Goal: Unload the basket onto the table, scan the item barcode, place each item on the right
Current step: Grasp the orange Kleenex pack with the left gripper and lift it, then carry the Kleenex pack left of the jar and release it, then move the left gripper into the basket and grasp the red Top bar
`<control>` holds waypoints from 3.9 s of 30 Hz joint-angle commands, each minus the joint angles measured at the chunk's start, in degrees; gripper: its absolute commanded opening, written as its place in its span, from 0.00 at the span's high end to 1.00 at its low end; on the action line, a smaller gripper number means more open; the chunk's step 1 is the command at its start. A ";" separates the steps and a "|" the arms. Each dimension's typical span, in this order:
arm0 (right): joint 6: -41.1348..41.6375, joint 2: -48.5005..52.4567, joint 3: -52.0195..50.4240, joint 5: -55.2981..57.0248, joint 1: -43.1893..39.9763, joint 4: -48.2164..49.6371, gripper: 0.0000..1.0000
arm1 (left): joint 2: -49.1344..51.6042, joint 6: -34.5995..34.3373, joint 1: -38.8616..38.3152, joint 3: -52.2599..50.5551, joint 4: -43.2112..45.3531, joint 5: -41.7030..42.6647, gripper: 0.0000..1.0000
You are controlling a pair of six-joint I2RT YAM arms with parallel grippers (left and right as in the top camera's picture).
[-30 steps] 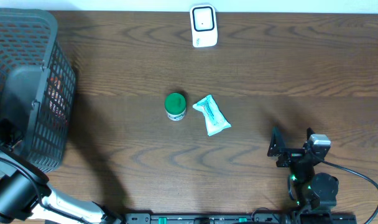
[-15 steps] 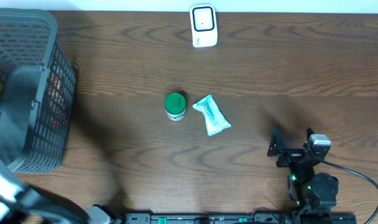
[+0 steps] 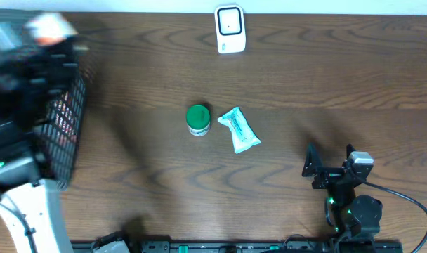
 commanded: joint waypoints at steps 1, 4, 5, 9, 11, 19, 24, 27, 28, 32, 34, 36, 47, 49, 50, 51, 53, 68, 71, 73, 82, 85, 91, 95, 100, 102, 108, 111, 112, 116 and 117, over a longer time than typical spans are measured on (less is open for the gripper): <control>0.20 -0.09 -0.24 -0.22 0.48 0.02 0.01 | 2.36 -0.42 -12.44 0.20 -5.88 -15.93 0.54; 0.20 -0.09 -0.24 -0.22 0.48 0.02 0.01 | 7.41 -4.92 -24.74 0.17 -15.21 -37.38 0.55; 0.20 -0.09 -0.24 -0.22 0.48 0.02 0.01 | 9.29 -7.78 -27.58 0.09 -17.18 -41.88 0.54; 0.20 -0.09 -0.24 -0.22 0.48 0.00 0.01 | 18.01 -19.98 -35.36 -0.55 -19.76 -49.59 0.54; 0.20 -0.09 -0.24 -0.22 0.48 0.02 0.01 | 22.80 -27.08 -37.29 -0.55 -19.76 -50.69 0.54; 0.20 -0.09 -0.24 -0.22 0.48 0.02 0.01 | 39.36 -50.90 -38.53 -0.55 -19.80 -50.80 0.53; 0.20 -0.09 -0.24 -0.22 0.48 0.02 0.01 | 44.24 -54.80 -38.53 -0.55 -19.78 -50.84 0.53; 0.20 -0.09 -0.24 -0.22 0.48 0.02 0.01 | 45.75 -58.01 -38.53 -0.57 -19.80 -50.82 0.53; 0.20 -0.09 -0.24 -0.22 0.48 0.02 0.01 | 46.10 -59.43 -38.53 -0.57 -19.82 -50.66 0.53; 0.20 -0.09 -0.24 -0.22 0.48 0.02 0.01 | 45.70 -61.31 -38.51 -0.55 -19.74 -50.38 0.07; 0.20 -0.09 -0.24 -0.22 0.48 0.02 0.01 | 44.61 -60.76 -38.47 -0.55 -19.78 -51.82 0.02; 0.20 -0.09 -0.24 -0.22 0.48 0.02 0.01 | 42.66 -59.17 -38.47 -0.55 -19.76 -54.47 0.02; 0.20 -0.09 -0.24 -0.22 0.48 0.02 0.01 | 14.75 -25.97 -36.33 0.81 -9.70 -69.11 0.02; 0.20 -0.09 -0.24 -0.22 0.48 0.02 0.01 | 8.39 -15.93 -34.10 0.81 -6.01 -70.14 0.02; 0.20 -0.09 -0.24 -0.22 0.48 0.02 0.01 | 5.95 -12.04 -32.79 0.81 -5.03 -70.14 0.02; 0.20 -0.09 -0.24 -0.22 0.48 0.02 0.01 | 3.32 -8.39 -30.93 0.81 -4.55 -70.14 0.02; 0.20 -0.09 -0.22 -0.22 0.48 0.02 0.01 | -1.29 -2.89 -26.01 0.81 -4.92 -70.14 0.02; 0.20 -0.09 -0.24 -0.22 0.48 0.02 0.01 | -0.04 9.51 28.83 0.81 -5.03 -21.70 0.02; 0.20 -0.09 -0.24 -0.22 0.48 0.02 0.01 | 5.16 10.43 34.21 0.81 -2.08 -9.79 0.02; 0.20 -0.09 -0.24 -0.22 0.48 0.02 0.01 | 8.98 12.72 35.65 0.81 0.15 -1.01 0.02; 0.20 -0.09 -0.24 -0.22 0.48 0.02 0.01 | 19.45 24.81 31.80 0.81 -2.95 1.27 0.02; 0.20 -0.09 -0.24 -0.22 0.48 0.02 0.01 | 20.79 26.95 29.03 0.81 -4.85 -8.07 0.02; 0.20 -0.09 -0.24 -0.22 0.48 0.02 0.01 | 22.23 33.07 22.77 0.81 -7.50 -22.43 0.02; 0.20 -0.09 -0.24 -0.22 0.48 0.02 0.01 | 23.91 33.77 20.81 0.81 -6.82 -24.87 0.02; 0.20 -0.09 -0.24 -0.22 0.48 0.02 0.01 | 27.89 33.79 20.72 1.79 -6.27 -24.94 0.02; 0.20 -0.09 -0.24 -0.22 0.48 0.02 0.01 | 29.90 33.75 20.70 2.71 -6.27 -24.90 0.02; 0.20 -0.09 -0.24 -0.22 0.48 0.02 0.01 | 35.28 35.17 19.78 4.74 -6.49 -24.90 0.02; 0.20 -0.09 -0.24 -0.22 0.48 0.02 0.01 | 37.38 37.03 19.06 4.87 -6.58 -24.92 0.02; 0.20 -0.09 -0.24 -0.22 0.48 0.02 0.01 | 37.97 37.51 18.86 4.87 -6.67 -24.90 0.02; 0.20 -0.09 -0.24 -0.22 0.48 0.02 0.01 | 40.61 39.78 18.29 4.87 -7.76 -24.92 0.02; 0.20 -0.09 -0.22 -0.22 0.48 0.02 0.01 | 41.27 40.28 18.23 4.87 -8.07 -24.94 0.02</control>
